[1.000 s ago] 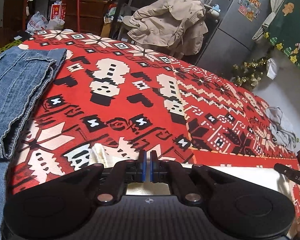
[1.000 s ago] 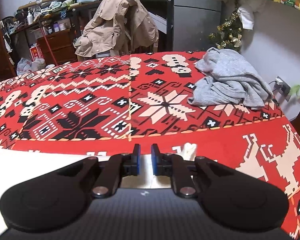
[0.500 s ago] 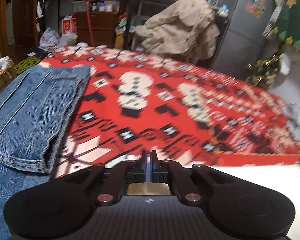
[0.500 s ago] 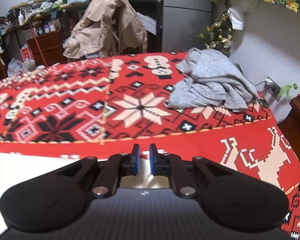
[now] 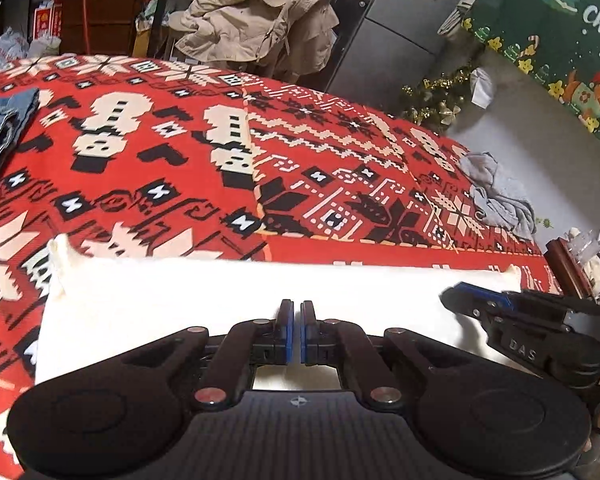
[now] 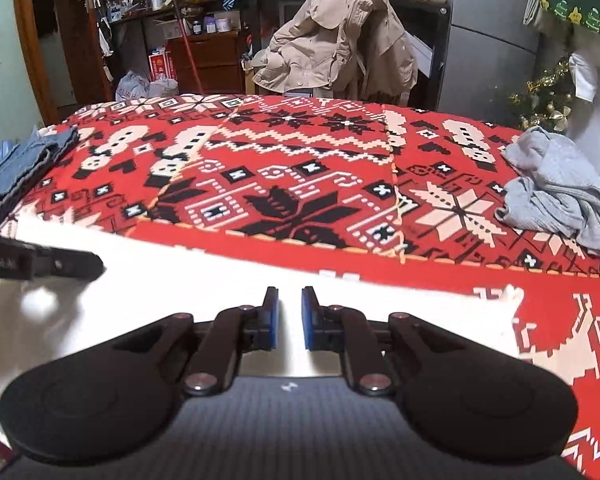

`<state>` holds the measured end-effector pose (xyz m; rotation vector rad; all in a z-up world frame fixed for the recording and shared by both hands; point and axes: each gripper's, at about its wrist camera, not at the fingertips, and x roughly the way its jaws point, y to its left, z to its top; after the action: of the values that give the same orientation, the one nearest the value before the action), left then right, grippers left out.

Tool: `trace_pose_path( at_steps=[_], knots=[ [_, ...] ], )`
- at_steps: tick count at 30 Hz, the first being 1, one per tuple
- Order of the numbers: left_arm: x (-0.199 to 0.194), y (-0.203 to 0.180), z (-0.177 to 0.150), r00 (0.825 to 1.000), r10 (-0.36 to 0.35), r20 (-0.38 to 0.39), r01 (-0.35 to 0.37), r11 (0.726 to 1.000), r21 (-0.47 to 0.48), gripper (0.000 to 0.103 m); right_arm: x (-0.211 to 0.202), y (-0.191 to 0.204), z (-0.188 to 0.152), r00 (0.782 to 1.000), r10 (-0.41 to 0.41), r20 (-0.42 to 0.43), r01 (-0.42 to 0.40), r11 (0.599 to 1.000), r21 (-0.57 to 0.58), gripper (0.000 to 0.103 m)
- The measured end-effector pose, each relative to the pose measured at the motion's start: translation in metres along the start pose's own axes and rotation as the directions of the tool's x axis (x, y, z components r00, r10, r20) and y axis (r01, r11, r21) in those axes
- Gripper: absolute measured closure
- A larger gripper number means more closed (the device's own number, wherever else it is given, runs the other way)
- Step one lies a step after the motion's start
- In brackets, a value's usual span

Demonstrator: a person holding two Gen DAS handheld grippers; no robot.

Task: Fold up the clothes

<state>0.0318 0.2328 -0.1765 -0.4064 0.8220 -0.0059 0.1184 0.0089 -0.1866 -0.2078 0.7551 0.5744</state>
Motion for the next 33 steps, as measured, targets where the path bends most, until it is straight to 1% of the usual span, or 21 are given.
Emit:
trace_pose_path(
  at_steps=[6, 9, 13, 16, 20, 25, 26, 28, 30, 31, 33],
  knots=[
    [-0.016, 0.008, -0.009, 1.000, 0.009, -0.007, -0.009, 1.000, -0.009, 0.101, -0.021, -0.014, -0.014, 1.000, 0.015, -0.023, -0.015, 1.000, -0.011, 0.091],
    [-0.015, 0.009, -0.002, 1.000, 0.025, 0.007, -0.025, 1.000, -0.006, 0.101, -0.029, -0.025, -0.014, 1.000, 0.016, -0.016, -0.016, 1.000, 0.006, 0.090],
    [-0.001, 0.011, 0.013, 0.999, 0.039, 0.018, -0.038, 0.999, -0.023, 0.101, -0.020, -0.036, 0.000, 0.999, -0.036, 0.012, 0.035, 0.999, 0.038, 0.090],
    [0.004, 0.013, 0.017, 0.999, 0.052, 0.008, -0.052, 0.998, -0.032, 0.101, -0.004, -0.039, 0.005, 0.997, -0.076, -0.002, 0.076, 0.996, 0.036, 0.090],
    [-0.006, 0.014, 0.004, 0.999, 0.048, 0.010, -0.048, 0.999, 0.008, 0.101, -0.011, -0.034, -0.008, 0.995, -0.098, -0.003, 0.098, 0.995, -0.033, 0.090],
    [-0.028, 0.015, -0.014, 0.999, 0.048, -0.008, -0.048, 0.998, 0.028, 0.101, -0.036, -0.037, -0.027, 0.997, -0.072, -0.030, 0.070, 0.996, -0.048, 0.090],
    [-0.033, 0.014, -0.017, 0.999, 0.038, -0.009, -0.038, 0.999, 0.027, 0.100, -0.041, -0.039, -0.029, 0.997, -0.066, -0.037, 0.064, 0.997, -0.042, 0.090],
    [-0.041, 0.011, -0.020, 1.000, -0.005, -0.013, 0.005, 1.000, 0.019, 0.100, -0.051, -0.041, -0.029, 0.998, -0.043, -0.035, 0.043, 0.999, -0.016, 0.089],
    [-0.044, 0.004, -0.023, 0.998, -0.058, -0.017, 0.058, 0.998, 0.016, 0.100, -0.059, -0.039, -0.028, 1.000, -0.001, -0.024, 0.001, 1.000, 0.009, 0.089],
    [-0.042, 0.000, -0.024, 0.997, -0.071, -0.027, 0.072, 0.997, 0.019, 0.100, -0.062, -0.035, -0.027, 1.000, 0.022, -0.019, -0.022, 1.000, 0.008, 0.089],
    [-0.035, -0.010, -0.027, 0.996, -0.076, -0.054, 0.078, 0.996, 0.041, 0.100, -0.060, -0.022, -0.026, 0.999, 0.036, -0.021, -0.036, 0.999, -0.020, 0.089]
  ],
)
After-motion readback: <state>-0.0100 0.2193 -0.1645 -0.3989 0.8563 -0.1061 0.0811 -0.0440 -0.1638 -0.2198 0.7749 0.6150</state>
